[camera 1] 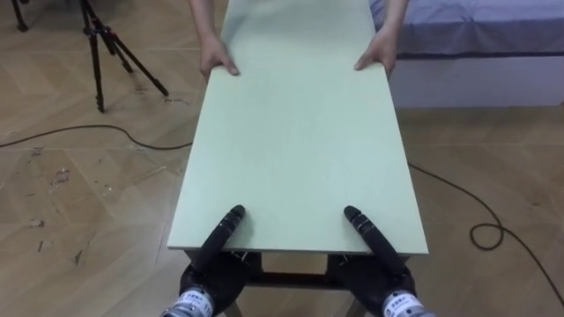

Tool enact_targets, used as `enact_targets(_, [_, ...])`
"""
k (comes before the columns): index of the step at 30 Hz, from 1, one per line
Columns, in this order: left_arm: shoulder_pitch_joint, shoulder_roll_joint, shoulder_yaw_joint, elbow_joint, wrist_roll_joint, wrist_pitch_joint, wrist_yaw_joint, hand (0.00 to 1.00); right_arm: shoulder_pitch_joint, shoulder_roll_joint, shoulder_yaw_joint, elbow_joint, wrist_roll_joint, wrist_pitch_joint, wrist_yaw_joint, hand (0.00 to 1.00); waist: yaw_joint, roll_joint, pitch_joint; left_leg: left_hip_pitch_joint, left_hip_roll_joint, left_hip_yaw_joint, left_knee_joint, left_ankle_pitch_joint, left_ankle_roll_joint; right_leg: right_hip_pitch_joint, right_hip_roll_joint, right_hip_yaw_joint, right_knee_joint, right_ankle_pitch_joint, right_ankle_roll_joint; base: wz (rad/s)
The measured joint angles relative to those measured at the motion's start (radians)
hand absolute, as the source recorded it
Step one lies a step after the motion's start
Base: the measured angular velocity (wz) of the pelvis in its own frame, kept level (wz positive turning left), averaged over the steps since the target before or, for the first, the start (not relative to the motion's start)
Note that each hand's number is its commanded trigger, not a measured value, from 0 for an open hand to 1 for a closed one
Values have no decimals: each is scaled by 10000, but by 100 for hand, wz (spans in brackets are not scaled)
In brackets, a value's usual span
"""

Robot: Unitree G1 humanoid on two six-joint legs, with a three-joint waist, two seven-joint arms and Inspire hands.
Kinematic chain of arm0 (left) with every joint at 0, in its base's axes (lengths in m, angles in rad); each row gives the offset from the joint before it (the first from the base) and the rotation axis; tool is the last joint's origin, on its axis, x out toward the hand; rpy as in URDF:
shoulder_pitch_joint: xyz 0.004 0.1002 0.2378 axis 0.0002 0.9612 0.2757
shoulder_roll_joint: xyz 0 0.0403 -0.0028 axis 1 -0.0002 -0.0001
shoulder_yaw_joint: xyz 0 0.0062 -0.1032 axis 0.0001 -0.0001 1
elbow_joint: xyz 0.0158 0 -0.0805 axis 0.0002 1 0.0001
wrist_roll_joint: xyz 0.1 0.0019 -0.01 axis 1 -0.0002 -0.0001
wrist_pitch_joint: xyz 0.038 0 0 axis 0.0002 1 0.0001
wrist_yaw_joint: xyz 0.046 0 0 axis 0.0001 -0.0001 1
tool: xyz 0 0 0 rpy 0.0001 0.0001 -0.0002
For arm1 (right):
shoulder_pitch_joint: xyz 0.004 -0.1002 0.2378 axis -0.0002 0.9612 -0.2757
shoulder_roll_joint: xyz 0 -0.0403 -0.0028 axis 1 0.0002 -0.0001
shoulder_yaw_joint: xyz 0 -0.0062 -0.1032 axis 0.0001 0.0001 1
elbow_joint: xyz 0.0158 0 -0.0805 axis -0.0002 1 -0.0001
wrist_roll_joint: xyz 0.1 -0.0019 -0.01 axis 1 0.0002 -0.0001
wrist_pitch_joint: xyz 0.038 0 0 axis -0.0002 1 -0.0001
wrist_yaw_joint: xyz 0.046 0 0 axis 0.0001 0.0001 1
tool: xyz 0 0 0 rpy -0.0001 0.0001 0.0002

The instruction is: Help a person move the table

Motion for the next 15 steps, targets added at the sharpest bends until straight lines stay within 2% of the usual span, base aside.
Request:
enact_targets(5, [-25,-30,0,-7,10,-111,-234,100,-27,27,-17,-90,-88,-114,91,100,5,-51,-35,10,-1,-2,-3,0,0,27,-1,-13,-12,-1,1,0])
enact_targets(15, [-49,-82,134,-228,397,-178,-475,100,7,48,-48,-260,-74,-209,217,100,-28,-50,-36,31,-1,-2,-20,0,0,54,1,-11,-14,0,1,0])
